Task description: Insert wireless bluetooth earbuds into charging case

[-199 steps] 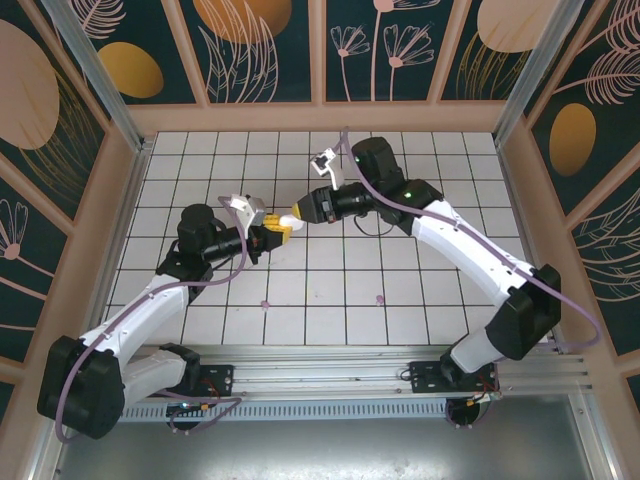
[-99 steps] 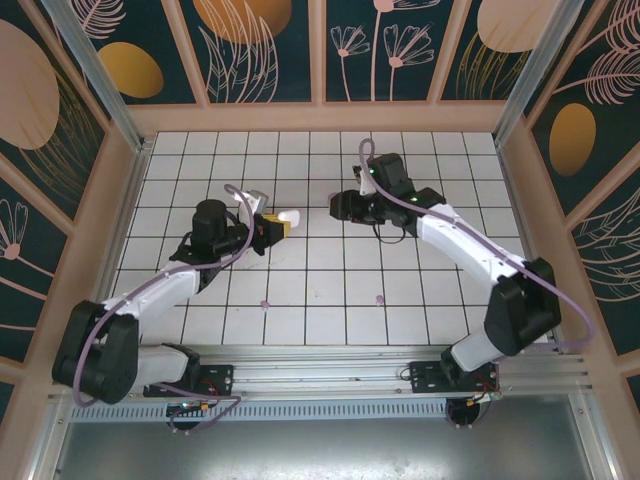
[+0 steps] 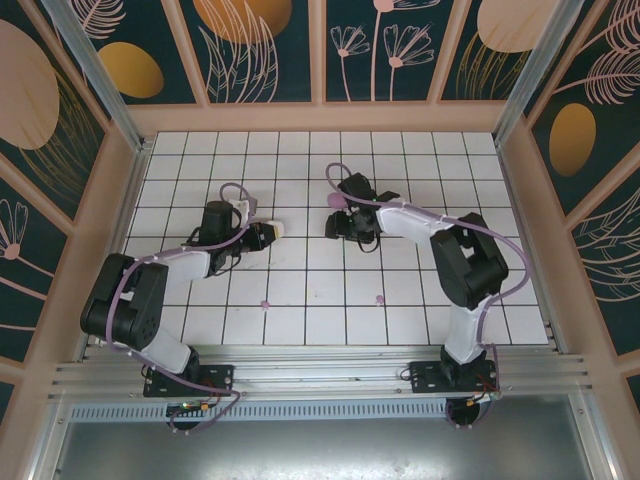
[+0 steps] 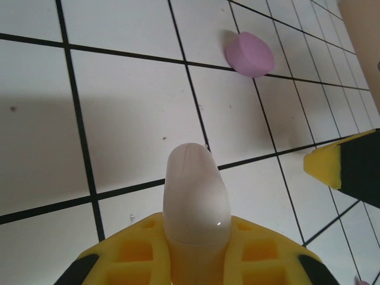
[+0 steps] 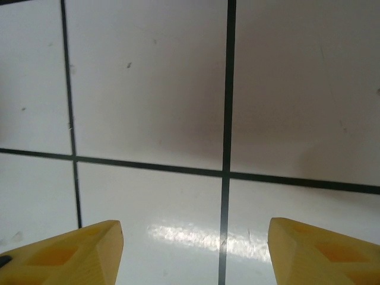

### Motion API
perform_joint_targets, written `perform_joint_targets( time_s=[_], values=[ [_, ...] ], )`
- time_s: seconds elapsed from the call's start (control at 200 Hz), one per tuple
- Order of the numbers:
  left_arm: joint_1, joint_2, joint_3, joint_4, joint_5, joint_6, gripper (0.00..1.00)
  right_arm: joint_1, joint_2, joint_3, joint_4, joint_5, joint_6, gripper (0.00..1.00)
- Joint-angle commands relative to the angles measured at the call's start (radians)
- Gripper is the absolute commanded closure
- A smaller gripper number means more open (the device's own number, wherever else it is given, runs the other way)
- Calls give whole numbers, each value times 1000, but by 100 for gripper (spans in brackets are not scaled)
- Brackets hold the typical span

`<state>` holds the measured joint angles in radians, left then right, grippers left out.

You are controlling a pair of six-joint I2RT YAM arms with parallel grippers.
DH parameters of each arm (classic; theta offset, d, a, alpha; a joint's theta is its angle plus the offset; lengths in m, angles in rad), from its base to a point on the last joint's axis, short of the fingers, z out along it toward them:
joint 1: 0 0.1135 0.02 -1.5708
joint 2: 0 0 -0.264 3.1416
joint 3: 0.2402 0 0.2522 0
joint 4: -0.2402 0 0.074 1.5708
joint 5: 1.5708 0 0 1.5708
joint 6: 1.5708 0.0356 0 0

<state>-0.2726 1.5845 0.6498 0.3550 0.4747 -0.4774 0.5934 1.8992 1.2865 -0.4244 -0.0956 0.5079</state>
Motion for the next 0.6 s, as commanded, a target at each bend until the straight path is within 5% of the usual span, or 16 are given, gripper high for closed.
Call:
perform_joint_targets(
  time_s=[0.0,0.33,0.596],
  values=[
    [15,40,17,-15,-37,-18,93,11,34,72,-28,73,19,32],
    [33,66,11,-29,-120,6,77,10,97,173,-72,178,20,28],
    [32,-1,19,-99,-271,77,45,-14,195,308,-145,286,-5,23]
  ],
)
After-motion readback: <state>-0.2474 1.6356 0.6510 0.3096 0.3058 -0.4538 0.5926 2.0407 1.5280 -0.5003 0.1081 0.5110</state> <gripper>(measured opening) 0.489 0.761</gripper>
